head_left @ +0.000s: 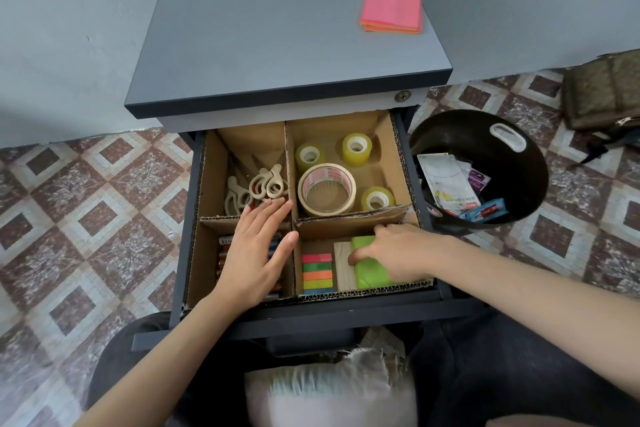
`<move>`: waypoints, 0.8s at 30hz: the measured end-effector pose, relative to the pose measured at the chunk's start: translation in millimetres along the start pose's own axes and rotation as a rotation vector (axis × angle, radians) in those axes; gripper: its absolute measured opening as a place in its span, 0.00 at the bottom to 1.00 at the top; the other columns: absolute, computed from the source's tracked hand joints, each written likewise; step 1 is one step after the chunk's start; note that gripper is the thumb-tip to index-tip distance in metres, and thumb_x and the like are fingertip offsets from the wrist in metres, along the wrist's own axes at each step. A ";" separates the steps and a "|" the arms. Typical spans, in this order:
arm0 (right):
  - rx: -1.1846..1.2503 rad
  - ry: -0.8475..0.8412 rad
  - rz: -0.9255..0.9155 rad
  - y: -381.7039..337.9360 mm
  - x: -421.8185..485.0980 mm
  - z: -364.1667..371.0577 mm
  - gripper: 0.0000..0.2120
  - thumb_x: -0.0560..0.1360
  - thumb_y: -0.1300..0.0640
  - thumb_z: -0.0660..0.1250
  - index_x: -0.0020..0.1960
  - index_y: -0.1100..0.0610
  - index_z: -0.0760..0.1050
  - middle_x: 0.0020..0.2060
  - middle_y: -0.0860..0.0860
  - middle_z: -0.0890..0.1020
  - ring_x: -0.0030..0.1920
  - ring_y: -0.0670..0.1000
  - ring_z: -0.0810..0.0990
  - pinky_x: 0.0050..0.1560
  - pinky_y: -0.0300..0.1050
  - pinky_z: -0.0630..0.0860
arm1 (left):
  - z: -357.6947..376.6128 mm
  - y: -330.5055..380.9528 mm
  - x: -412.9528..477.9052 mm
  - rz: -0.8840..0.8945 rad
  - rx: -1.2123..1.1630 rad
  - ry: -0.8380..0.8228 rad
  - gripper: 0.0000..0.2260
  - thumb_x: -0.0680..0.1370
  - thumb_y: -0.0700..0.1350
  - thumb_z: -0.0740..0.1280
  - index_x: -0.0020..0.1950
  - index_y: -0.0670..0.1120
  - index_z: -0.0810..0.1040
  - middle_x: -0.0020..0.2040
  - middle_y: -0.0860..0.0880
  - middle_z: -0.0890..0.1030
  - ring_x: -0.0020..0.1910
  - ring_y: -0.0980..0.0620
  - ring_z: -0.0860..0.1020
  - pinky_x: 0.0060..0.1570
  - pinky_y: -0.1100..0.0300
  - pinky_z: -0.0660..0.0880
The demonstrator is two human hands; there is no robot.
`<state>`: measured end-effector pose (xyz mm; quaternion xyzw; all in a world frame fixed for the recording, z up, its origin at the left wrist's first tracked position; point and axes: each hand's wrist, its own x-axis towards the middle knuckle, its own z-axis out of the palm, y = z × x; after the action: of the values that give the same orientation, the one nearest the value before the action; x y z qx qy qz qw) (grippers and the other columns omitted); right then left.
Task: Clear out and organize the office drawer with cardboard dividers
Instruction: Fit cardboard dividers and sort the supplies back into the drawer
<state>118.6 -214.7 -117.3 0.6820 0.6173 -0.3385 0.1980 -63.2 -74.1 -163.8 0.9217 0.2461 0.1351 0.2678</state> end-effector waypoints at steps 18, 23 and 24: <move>-0.012 0.131 0.109 -15.7 -5.6 -2.4 0.27 0.75 0.70 0.53 0.72 0.57 0.63 0.56 0.59 0.75 0.54 0.59 0.75 0.44 0.48 0.70 | -2.1 3.0 -0.6 -0.002 0.059 0.001 0.30 0.76 0.63 0.47 0.72 0.50 0.65 0.71 0.51 0.68 0.71 0.59 0.59 0.72 0.61 0.45; -0.252 -0.054 0.306 -36.4 2.7 -6.0 0.23 0.78 0.65 0.58 0.72 0.58 0.63 0.66 0.60 0.69 0.67 0.64 0.67 0.66 0.67 0.62 | -4.1 5.3 -0.9 -0.018 0.098 -0.025 0.32 0.75 0.66 0.46 0.73 0.50 0.64 0.71 0.51 0.67 0.73 0.55 0.60 0.72 0.63 0.43; -0.295 -0.084 0.332 -40.7 4.1 -7.9 0.23 0.78 0.63 0.59 0.73 0.59 0.61 0.69 0.62 0.66 0.69 0.66 0.63 0.67 0.69 0.58 | -4.5 6.0 -0.8 -0.024 0.101 -0.029 0.32 0.75 0.66 0.45 0.73 0.51 0.64 0.72 0.51 0.67 0.73 0.56 0.60 0.72 0.63 0.43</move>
<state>80.6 -199.9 -108.8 0.7233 0.5307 -0.2353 0.3741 -63.3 -77.0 -156.9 0.9328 0.2598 0.1058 0.2263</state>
